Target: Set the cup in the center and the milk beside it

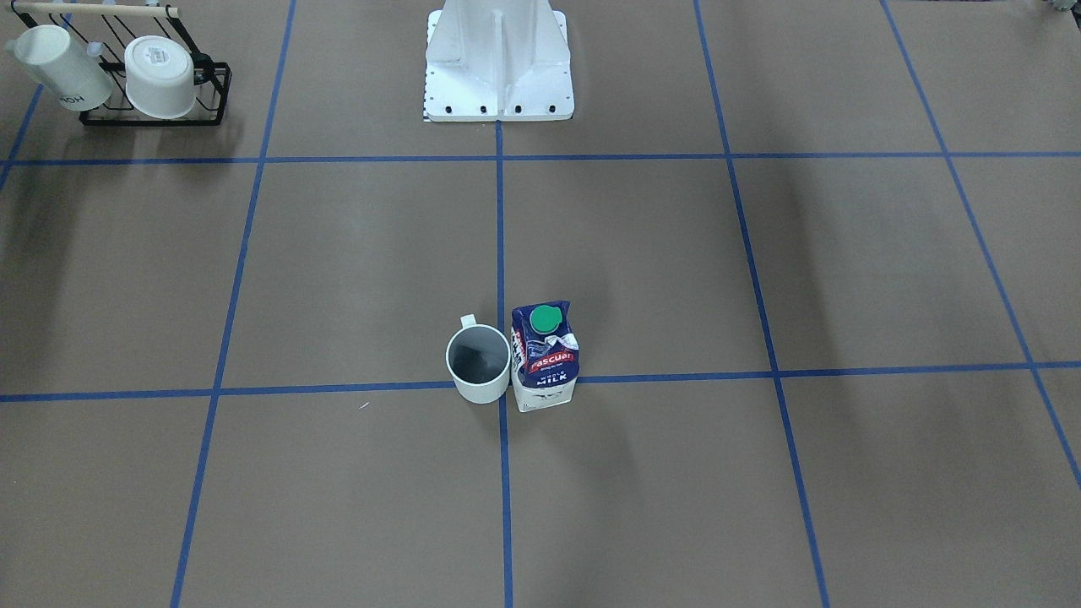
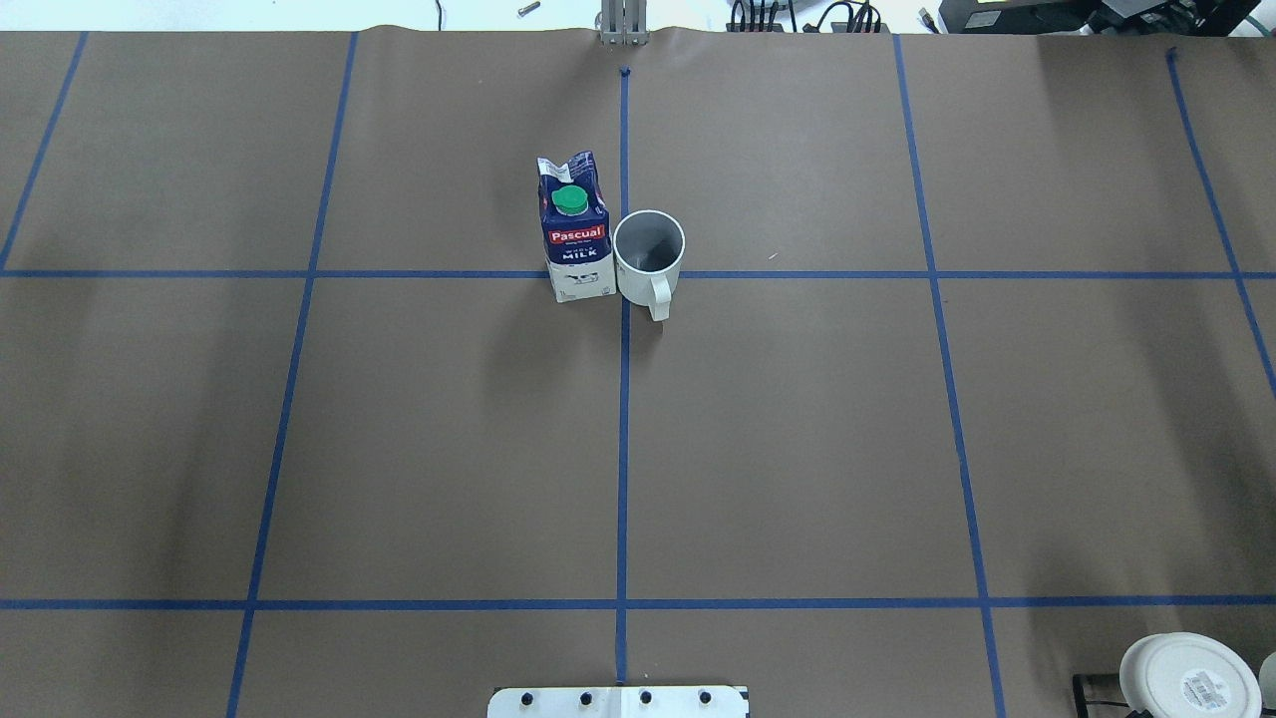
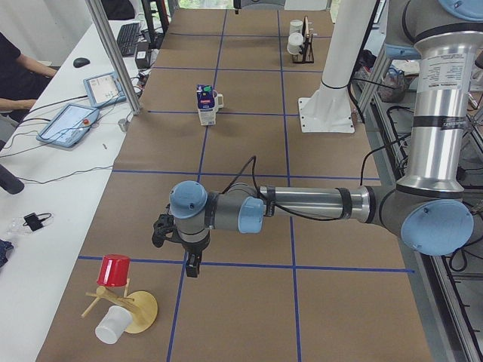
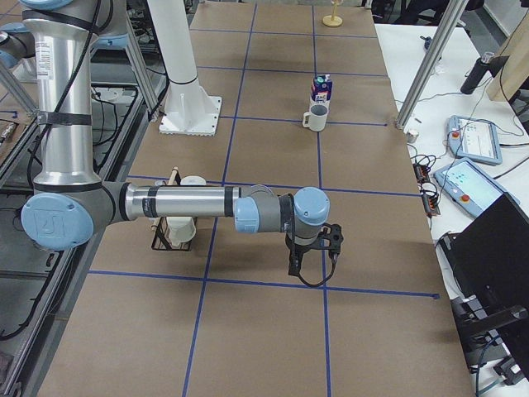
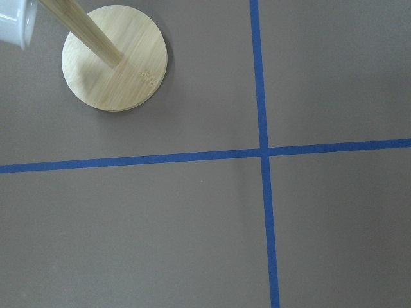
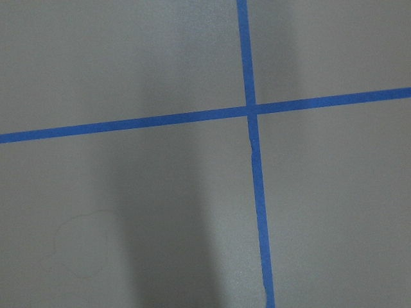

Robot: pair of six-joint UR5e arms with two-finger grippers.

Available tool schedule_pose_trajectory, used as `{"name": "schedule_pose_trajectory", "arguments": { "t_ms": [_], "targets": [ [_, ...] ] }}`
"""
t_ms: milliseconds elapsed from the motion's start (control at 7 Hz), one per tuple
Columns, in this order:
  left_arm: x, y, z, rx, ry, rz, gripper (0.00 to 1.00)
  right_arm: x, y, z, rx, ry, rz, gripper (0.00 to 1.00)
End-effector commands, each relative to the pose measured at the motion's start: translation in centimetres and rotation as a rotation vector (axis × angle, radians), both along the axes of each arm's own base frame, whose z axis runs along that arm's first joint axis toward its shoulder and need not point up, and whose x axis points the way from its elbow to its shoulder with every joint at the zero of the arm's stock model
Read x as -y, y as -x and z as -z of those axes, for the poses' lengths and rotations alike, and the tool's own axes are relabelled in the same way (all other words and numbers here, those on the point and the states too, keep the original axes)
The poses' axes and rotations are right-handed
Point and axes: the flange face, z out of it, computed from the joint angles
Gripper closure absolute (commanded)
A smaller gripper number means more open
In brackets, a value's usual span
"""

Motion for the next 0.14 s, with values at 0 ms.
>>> {"name": "schedule_pose_trajectory", "arguments": {
  "t_ms": [0],
  "targets": [
    [0.00, 0.01, 0.00, 0.001, -0.001, 0.000, 0.02, 0.00, 0.00, 0.00, 0.000, 0.000, 0.000, 0.00]
  ]
}}
